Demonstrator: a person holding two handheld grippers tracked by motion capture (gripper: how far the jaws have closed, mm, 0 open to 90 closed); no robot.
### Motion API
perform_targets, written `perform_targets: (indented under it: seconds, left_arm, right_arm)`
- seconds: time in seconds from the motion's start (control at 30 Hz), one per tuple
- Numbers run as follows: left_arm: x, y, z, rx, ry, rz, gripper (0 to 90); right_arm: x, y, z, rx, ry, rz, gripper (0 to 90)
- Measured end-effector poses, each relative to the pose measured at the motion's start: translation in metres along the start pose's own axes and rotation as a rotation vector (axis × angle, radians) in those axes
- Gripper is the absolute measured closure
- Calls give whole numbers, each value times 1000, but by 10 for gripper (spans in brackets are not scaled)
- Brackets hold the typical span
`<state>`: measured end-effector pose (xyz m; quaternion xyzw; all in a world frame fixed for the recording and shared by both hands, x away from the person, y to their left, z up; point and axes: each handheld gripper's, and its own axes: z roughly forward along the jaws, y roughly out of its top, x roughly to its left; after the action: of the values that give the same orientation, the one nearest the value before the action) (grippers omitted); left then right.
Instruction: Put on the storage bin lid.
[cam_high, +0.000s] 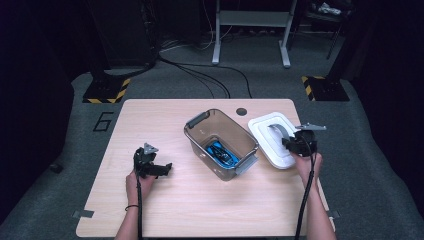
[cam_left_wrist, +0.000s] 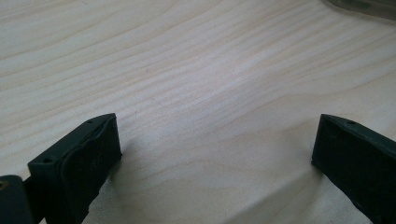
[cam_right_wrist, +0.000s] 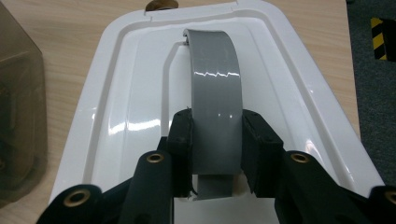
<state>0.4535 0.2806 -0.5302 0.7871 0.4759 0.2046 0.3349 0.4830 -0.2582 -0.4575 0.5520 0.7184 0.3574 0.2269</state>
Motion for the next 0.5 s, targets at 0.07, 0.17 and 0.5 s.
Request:
perform_targets:
  seconds: [0.07, 0.17, 0.5]
  left_arm:
    - [0, 0, 0, 0, -1, 0, 12]
    - [0, 0, 0, 0, -1, -1, 12]
    - [0, 0, 0, 0, -1, -1, 12]
  right_arm:
    - [0, 2, -3, -5, 4, 5, 670]
    - [-1, 6, -8, -5, -4, -4, 670]
    - [0, 19, -23, -4, -21, -30, 669]
